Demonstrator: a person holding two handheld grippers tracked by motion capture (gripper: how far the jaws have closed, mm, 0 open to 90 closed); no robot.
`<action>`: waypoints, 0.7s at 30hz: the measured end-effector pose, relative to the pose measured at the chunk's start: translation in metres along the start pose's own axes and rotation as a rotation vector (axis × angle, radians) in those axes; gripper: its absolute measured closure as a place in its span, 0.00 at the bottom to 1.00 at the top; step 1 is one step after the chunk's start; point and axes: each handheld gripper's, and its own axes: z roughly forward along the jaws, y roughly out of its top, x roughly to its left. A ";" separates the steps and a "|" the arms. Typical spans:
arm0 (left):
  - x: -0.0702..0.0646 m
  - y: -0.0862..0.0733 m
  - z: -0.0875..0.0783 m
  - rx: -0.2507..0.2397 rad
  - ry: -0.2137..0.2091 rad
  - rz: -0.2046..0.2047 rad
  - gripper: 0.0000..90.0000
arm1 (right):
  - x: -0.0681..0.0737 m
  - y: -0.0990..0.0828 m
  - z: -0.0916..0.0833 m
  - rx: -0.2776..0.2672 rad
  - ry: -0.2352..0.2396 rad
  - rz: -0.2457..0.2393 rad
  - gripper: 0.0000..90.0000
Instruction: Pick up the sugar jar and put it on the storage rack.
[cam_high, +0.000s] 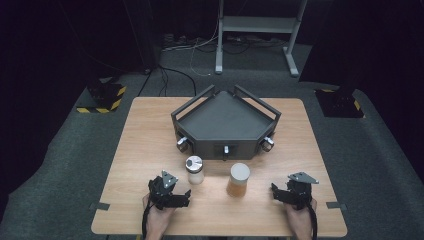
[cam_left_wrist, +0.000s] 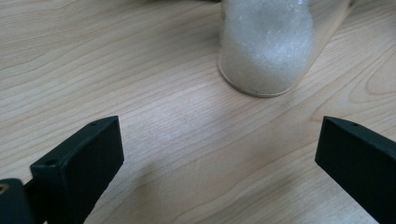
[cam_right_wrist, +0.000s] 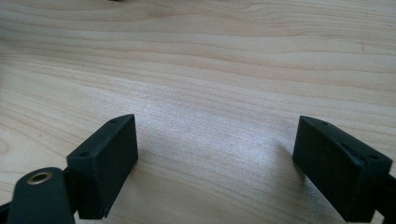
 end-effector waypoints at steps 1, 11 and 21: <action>0.000 0.000 0.000 -0.001 -0.003 0.000 0.01 | 0.000 0.000 0.000 0.000 0.000 0.000 0.16; -0.005 0.010 0.005 -0.014 -0.028 0.011 0.02 | 0.000 0.000 0.000 0.000 0.000 0.000 0.16; -0.009 0.022 0.009 -0.028 -0.047 0.017 0.02 | 0.000 0.000 0.000 0.000 0.000 0.000 0.16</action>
